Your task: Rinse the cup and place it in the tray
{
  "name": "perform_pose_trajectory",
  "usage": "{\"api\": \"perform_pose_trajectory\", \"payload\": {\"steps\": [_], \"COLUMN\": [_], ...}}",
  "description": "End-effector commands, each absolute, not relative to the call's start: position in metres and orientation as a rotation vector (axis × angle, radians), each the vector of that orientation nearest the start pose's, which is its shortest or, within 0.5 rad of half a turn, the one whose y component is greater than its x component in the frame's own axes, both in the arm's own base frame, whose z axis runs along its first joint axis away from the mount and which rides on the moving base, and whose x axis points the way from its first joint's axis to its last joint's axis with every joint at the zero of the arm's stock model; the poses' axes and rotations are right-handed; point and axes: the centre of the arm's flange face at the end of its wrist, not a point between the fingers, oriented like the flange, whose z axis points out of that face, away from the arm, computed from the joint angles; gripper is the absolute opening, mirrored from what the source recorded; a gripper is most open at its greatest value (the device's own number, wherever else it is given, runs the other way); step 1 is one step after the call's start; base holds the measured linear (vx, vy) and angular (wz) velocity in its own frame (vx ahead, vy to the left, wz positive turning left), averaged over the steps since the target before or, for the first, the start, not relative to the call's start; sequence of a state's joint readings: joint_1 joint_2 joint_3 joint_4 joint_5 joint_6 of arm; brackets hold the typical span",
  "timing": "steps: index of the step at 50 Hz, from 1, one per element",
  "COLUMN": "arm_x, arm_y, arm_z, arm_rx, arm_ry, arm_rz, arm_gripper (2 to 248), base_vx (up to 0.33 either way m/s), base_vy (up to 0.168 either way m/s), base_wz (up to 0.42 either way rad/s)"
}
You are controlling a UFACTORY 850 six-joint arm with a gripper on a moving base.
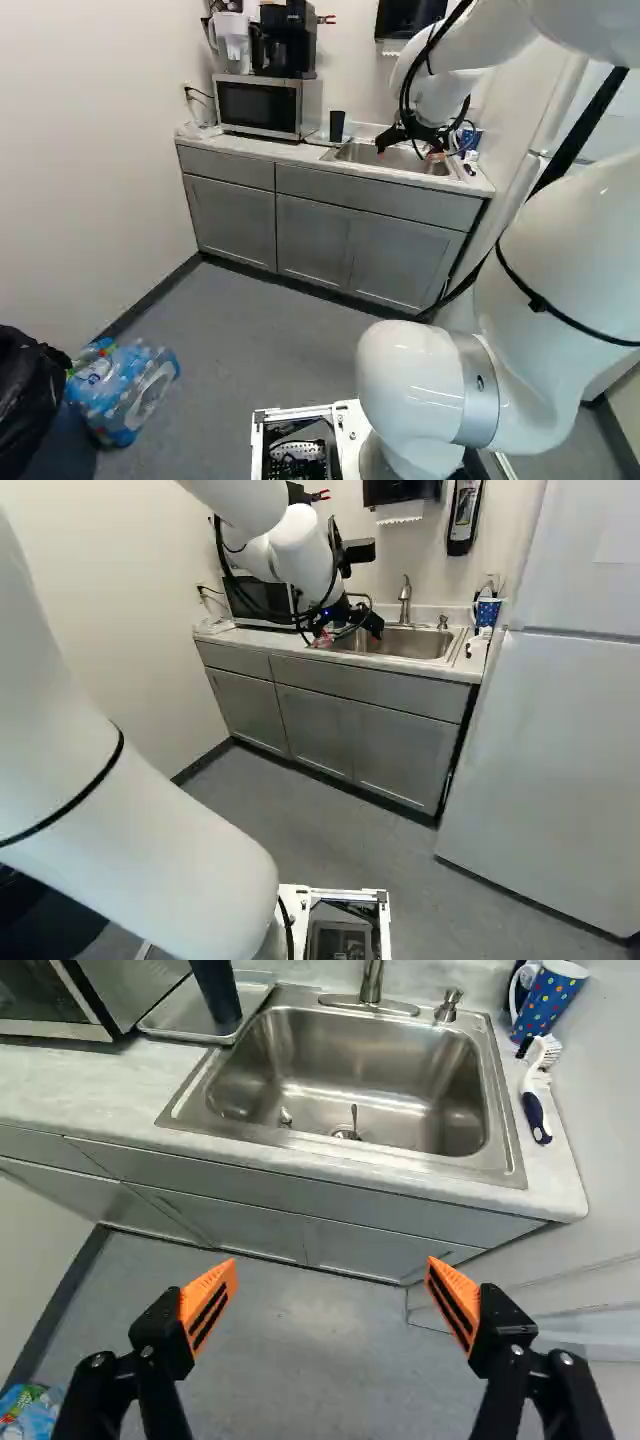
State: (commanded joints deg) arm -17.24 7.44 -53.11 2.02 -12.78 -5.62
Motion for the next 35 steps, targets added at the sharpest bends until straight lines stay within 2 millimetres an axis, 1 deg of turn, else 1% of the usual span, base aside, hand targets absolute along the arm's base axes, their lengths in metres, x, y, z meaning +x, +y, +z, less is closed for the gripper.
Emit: {"api": "perform_pose_trajectory", "payload": {"steps": [18, 35], "arm_x": [0.436, 0.427], "arm_y": [-0.123, -0.106], "arm_z": [0.587, 0.556], "arm_rx": [-2.963, -2.928], "arm_ry": [0.321, 0.281], "arm_rz": [-1.363, -1.428], "arm_gripper": [247, 247], "base_vx": [0.0, 0.0], "base_vy": [0.0, 0.0], "base_wz": [0.0, 0.0]}}
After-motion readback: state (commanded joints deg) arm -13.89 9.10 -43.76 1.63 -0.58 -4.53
